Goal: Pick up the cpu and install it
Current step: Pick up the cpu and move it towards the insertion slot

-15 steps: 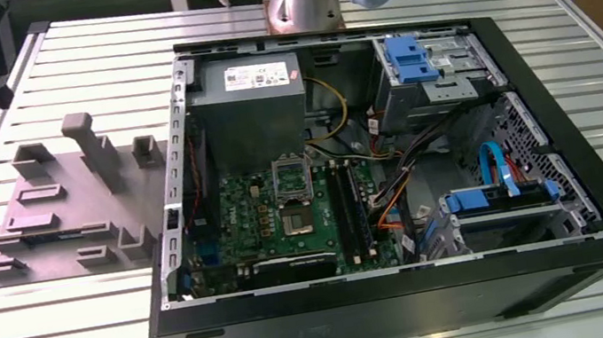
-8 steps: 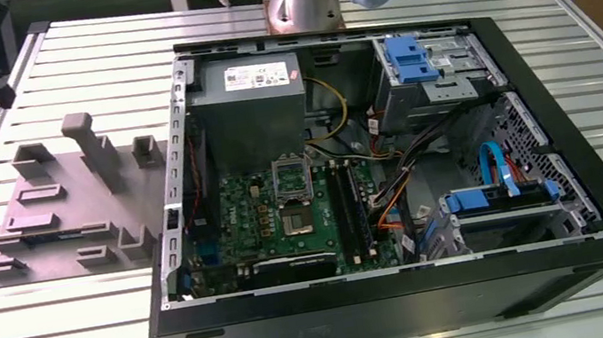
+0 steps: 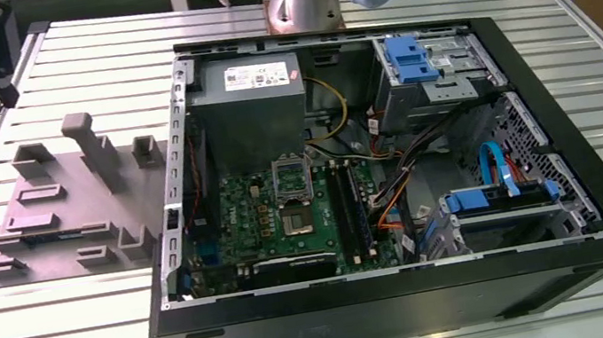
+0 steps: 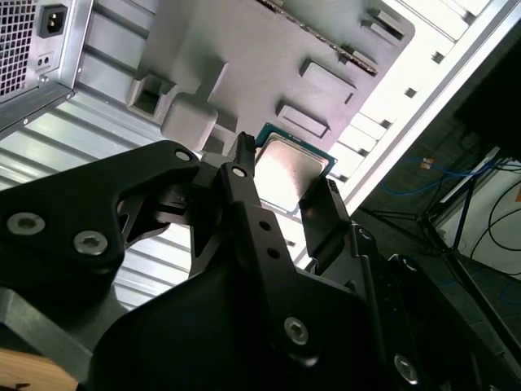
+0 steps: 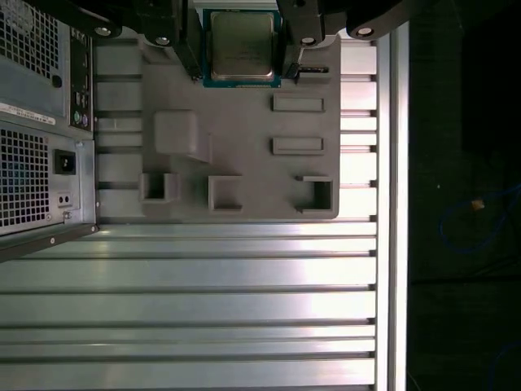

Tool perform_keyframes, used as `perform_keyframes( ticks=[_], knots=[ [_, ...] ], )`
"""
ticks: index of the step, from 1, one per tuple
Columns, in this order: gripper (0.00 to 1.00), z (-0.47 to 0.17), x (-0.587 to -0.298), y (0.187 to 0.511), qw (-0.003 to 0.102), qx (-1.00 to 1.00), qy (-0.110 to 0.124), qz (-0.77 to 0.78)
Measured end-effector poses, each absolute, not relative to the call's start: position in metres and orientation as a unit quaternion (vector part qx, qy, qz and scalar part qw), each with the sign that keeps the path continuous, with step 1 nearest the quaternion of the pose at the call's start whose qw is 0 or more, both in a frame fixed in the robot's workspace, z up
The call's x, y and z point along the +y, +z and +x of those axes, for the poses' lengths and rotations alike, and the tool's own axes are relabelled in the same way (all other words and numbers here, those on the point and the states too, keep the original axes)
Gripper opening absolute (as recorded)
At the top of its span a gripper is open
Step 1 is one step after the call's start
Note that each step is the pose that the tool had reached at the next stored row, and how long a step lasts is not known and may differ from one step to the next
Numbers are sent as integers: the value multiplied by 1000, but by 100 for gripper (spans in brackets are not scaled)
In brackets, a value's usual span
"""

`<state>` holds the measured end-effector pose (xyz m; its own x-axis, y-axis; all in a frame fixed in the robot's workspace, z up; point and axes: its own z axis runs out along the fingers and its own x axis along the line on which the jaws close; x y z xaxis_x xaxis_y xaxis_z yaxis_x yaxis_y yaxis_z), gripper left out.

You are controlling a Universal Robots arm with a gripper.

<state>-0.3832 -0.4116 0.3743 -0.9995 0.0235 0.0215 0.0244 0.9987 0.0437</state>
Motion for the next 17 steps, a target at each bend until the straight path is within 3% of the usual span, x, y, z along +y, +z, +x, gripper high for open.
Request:
perform_keyframes(
  ticks=[17],
  knots=[
    [47,-370,-412,374,10,-1000,-22,-12]
  ],
)
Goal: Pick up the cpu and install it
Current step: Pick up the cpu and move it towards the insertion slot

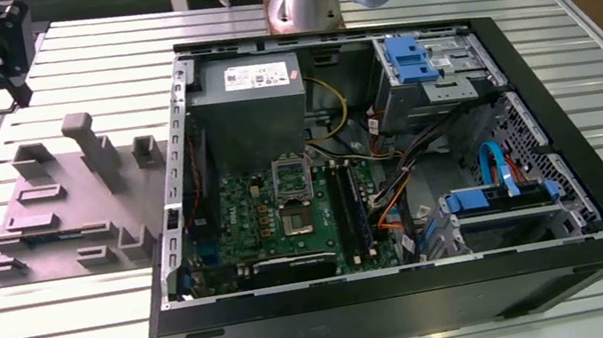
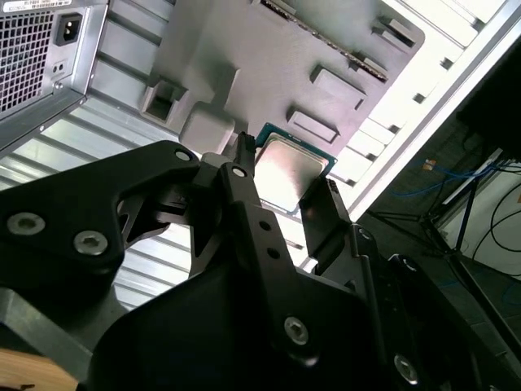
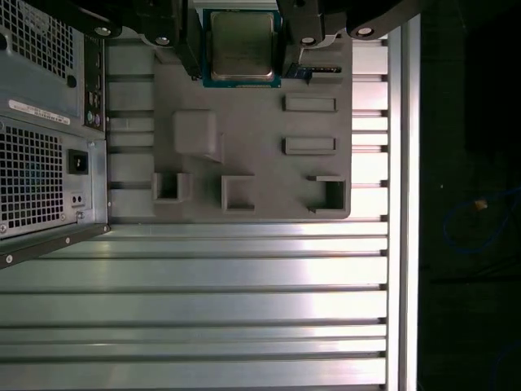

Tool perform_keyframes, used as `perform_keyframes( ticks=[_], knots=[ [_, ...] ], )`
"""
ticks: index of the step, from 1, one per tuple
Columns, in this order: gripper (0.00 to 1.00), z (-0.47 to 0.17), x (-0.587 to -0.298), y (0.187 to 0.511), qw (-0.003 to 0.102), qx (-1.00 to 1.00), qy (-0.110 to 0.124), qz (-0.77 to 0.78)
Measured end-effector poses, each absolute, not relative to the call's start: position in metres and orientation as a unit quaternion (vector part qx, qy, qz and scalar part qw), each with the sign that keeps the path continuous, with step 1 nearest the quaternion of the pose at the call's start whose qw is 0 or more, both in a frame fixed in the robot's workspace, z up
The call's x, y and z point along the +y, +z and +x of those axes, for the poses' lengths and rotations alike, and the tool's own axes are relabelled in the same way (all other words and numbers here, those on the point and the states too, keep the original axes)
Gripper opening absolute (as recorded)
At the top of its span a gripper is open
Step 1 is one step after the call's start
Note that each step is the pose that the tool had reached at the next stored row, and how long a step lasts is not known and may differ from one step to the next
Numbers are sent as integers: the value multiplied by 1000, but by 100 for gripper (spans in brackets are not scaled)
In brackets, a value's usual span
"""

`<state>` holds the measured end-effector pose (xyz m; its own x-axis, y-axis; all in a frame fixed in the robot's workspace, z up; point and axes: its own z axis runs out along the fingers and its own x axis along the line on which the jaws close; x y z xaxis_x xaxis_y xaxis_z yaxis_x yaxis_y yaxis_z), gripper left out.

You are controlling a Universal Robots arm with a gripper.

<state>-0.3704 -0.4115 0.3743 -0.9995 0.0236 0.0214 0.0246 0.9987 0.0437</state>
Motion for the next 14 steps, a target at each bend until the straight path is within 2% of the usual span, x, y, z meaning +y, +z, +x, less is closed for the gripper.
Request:
perform_keyframes(
  ticks=[14],
  knots=[
    [47,-370,-412,374,10,-1000,-22,-12]
  ],
)
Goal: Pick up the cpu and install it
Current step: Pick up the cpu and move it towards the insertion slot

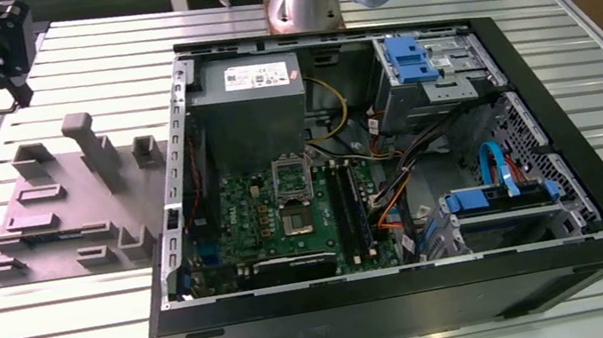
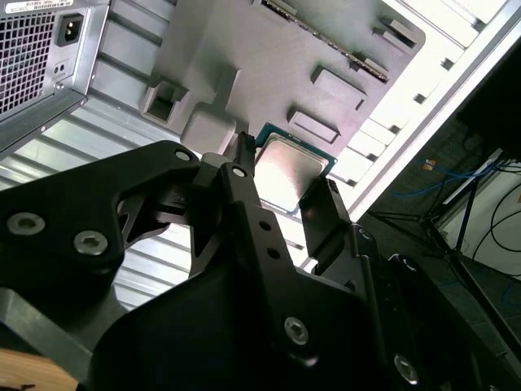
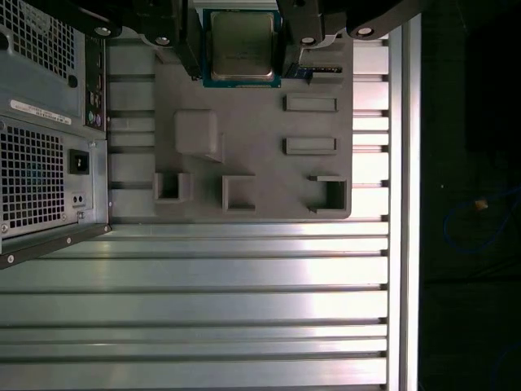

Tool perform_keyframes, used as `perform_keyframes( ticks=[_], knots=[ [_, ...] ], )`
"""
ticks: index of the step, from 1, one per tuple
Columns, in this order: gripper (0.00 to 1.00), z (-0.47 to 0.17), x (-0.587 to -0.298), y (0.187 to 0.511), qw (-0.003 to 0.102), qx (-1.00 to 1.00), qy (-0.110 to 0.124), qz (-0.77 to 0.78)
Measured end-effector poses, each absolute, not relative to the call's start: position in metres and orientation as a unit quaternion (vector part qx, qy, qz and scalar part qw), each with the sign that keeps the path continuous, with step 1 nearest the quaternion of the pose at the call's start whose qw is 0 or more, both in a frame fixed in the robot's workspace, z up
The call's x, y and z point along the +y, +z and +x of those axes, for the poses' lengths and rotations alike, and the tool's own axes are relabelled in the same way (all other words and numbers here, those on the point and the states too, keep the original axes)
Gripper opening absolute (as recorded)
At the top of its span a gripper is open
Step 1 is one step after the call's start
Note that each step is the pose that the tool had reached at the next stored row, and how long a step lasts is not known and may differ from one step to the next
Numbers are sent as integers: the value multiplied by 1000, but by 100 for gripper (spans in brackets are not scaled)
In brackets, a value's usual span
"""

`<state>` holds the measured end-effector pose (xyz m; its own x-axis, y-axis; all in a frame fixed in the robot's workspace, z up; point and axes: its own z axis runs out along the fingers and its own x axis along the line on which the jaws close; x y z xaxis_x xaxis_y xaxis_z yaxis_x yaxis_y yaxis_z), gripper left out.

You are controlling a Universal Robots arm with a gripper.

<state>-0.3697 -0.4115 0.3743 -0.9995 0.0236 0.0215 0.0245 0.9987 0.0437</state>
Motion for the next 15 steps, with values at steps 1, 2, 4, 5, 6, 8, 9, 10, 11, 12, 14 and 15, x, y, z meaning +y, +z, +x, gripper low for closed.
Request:
perform_keyframes(
  ticks=[1,2,4,5,6,8,9,10,11,12,14,15],
  knots=[
    [47,-370,-412,374,10,-1000,-22,-12],
    [47,-370,-412,374,10,-1000,-22,-12],
    [47,-370,-412,374,10,-1000,-22,-12],
    [47,-369,-412,374,10,-1000,-22,-12],
    [47,-368,-412,374,11,-1000,-22,-12],
    [47,-366,-412,374,10,-1000,-22,-12],
    [47,-365,-412,374,10,-1000,-22,-12],
    [47,-363,-412,374,10,-1000,-22,-12],
    [47,-362,-412,374,10,-1000,-22,-12],
    [47,-360,-412,374,10,-1000,-22,-12],
    [47,-357,-412,374,10,-1000,-22,-12],
    [47,-356,-412,374,10,-1000,-22,-12]
  ],
)
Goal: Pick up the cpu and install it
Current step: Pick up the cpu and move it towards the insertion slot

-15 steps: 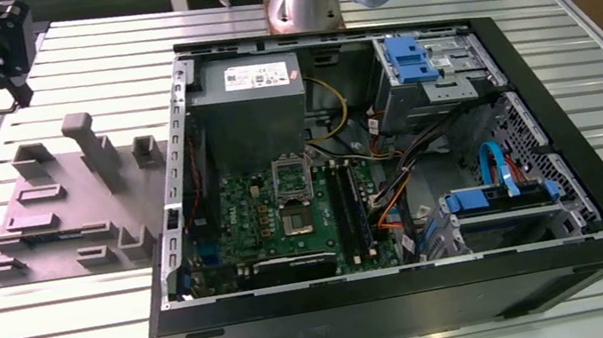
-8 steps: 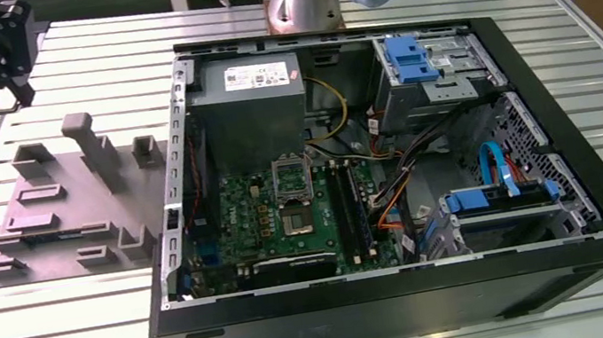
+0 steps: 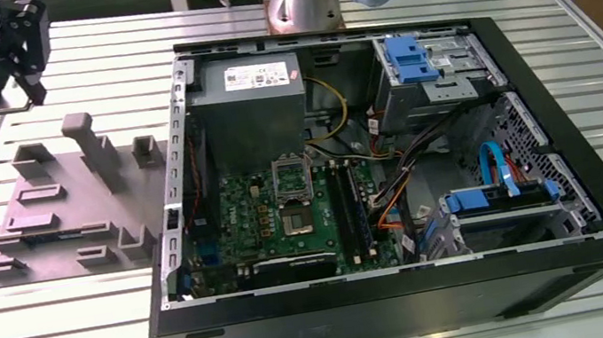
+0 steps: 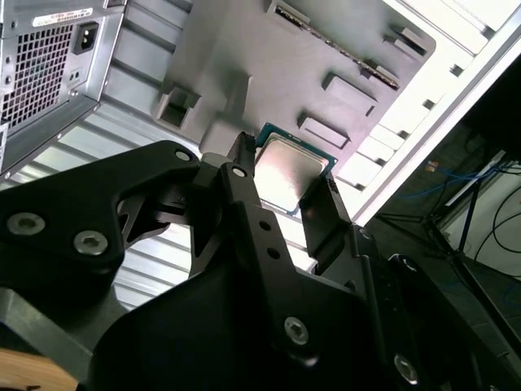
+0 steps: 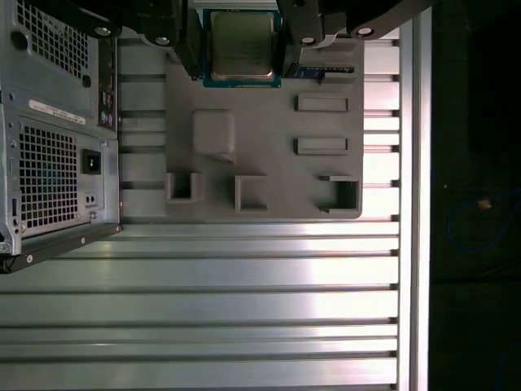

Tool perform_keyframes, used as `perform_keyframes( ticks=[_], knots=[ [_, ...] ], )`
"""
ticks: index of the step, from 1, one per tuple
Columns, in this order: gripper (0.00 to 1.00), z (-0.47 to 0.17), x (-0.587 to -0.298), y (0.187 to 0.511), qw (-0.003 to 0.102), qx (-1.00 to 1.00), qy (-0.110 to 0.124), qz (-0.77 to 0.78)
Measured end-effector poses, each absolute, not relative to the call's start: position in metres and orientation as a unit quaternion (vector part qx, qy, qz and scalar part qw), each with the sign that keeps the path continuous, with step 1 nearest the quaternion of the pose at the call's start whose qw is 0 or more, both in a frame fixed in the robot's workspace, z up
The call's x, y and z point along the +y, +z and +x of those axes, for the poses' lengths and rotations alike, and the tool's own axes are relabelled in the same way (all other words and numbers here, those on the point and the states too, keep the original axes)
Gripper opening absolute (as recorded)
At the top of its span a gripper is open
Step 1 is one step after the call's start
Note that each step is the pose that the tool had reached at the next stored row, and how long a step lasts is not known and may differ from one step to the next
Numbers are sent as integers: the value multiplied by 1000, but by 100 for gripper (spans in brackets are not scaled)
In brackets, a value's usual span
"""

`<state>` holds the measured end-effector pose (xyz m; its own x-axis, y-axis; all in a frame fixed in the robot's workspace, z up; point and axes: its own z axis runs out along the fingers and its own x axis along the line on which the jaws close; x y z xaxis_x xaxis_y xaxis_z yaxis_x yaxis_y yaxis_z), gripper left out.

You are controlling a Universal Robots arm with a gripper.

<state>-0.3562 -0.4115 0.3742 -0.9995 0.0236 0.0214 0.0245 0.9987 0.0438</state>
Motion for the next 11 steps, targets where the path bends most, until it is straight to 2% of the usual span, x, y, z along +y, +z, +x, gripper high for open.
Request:
perform_keyframes(
  ticks=[11],
  knots=[
    [47,-345,-412,374,10,-1000,-22,-12]
  ],
)
